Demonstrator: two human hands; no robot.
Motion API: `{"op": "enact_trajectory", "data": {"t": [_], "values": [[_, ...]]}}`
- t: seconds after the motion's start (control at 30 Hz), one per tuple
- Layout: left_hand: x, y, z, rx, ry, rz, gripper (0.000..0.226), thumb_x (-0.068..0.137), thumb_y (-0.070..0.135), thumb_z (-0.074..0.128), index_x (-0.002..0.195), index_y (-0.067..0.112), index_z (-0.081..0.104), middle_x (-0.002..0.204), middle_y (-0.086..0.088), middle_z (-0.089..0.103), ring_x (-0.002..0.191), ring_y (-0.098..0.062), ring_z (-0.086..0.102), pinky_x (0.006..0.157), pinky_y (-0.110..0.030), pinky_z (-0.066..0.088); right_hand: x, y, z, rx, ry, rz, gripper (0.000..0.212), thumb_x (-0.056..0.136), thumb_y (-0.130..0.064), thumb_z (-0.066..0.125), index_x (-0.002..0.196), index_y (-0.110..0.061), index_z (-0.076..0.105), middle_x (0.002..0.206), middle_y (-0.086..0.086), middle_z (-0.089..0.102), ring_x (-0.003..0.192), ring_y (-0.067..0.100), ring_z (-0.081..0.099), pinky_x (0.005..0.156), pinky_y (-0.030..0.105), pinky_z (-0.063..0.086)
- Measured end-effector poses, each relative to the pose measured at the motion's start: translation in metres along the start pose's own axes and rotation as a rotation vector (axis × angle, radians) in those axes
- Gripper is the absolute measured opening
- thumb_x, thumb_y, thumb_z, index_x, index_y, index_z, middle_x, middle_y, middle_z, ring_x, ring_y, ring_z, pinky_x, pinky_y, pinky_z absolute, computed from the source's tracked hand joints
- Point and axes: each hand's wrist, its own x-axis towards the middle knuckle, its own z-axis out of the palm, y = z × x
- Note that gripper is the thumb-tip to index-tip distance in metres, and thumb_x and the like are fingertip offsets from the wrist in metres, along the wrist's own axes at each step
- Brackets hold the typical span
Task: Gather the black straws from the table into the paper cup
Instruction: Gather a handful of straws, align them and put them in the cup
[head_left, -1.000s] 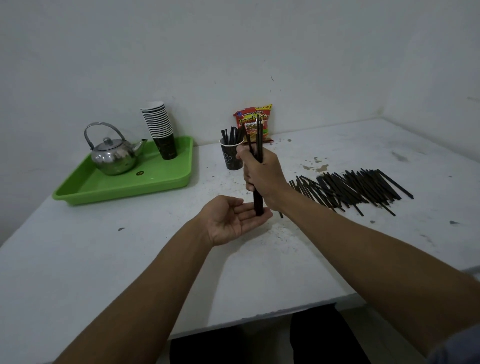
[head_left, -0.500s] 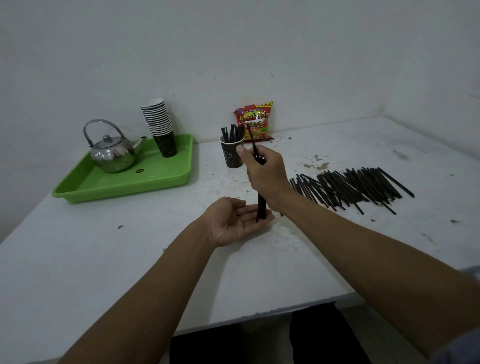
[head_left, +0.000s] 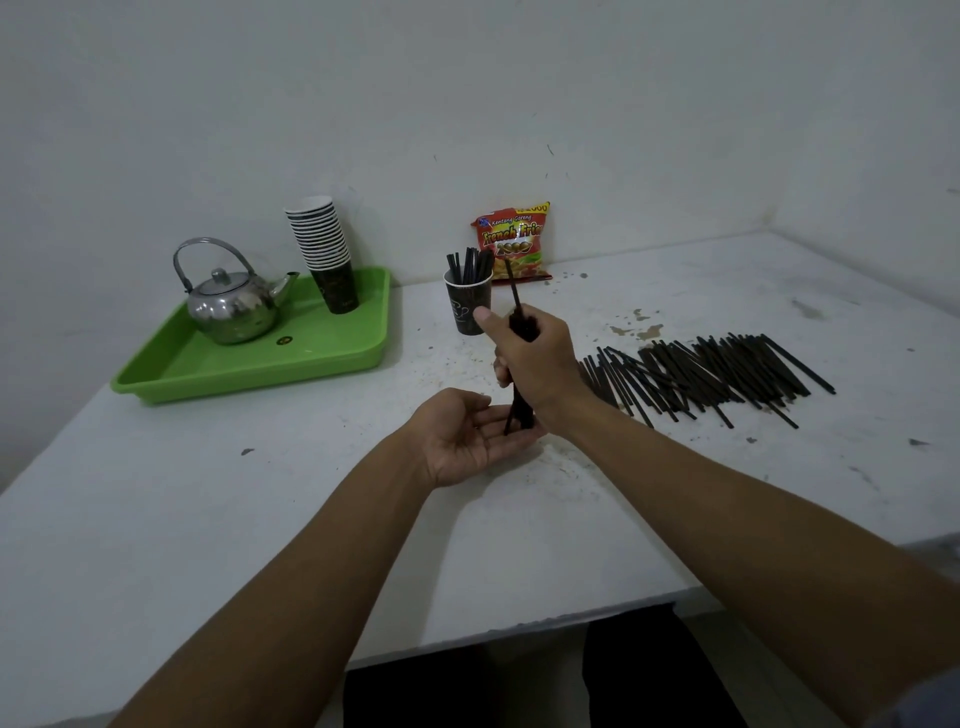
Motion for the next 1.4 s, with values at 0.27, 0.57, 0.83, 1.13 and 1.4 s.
{"op": "enact_trajectory", "data": {"t": [0.27,0.57,0.83,1.13,1.4], "values": [[0.005,0.0,-0.002,0.032,0.087,0.006,0.043,0.107,0.014,0.032,0.121,-0.019,0.055,0.131,-0.036,0.059,0.125,-0.051,0.056,0.106,-0.054,0.046,0.004,-0.003,-0.001,0.059,0.062,0.004,0.038,0.099,-0.028,0.067,0.071,-0.004,0.054,0.049,0.005,0.052,0.044,0.019,0.05,0.048,0.03,0.049],[0.008,-0.004,-0.003,0.046,0.113,0.009,0.042,0.107,0.015,0.032,0.11,-0.019,0.058,0.115,-0.036,0.065,0.119,-0.051,0.059,0.103,-0.054,0.048,0.008,-0.002,0.002,0.007,0.086,-0.016,0.052,0.1,-0.031,0.064,0.055,-0.019,0.04,0.05,0.002,0.035,0.045,0.015,0.03,0.048,0.027,0.028],[0.007,-0.002,-0.001,0.045,0.1,0.015,0.045,0.107,0.016,0.03,0.126,-0.017,0.056,0.133,-0.035,0.059,0.122,-0.048,0.059,0.103,-0.052,0.048,0.001,-0.006,0.001,0.065,0.045,-0.014,0.05,0.102,-0.038,0.06,0.064,-0.005,0.056,0.051,0.009,0.054,0.043,0.019,0.053,0.049,0.03,0.047],[0.006,0.0,-0.004,0.082,0.106,0.042,0.044,0.107,0.015,0.03,0.116,-0.018,0.058,0.109,-0.035,0.069,0.1,-0.046,0.067,0.09,-0.051,0.053,0.006,0.003,0.001,-0.027,0.016,0.021,0.044,0.097,-0.028,0.068,0.062,-0.015,0.046,0.048,0.001,0.043,0.042,0.015,0.043,0.047,0.03,0.038],[0.017,0.043,-0.006,0.176,0.183,0.118,0.046,0.108,0.02,0.032,0.127,-0.014,0.056,0.129,-0.032,0.063,0.122,-0.042,0.061,0.097,-0.047,0.051,0.046,-0.019,0.002,0.051,0.057,0.058,0.05,0.107,-0.035,0.05,0.061,-0.017,0.044,0.044,-0.007,0.039,0.04,0.01,0.036,0.042,0.022,0.03]]}}
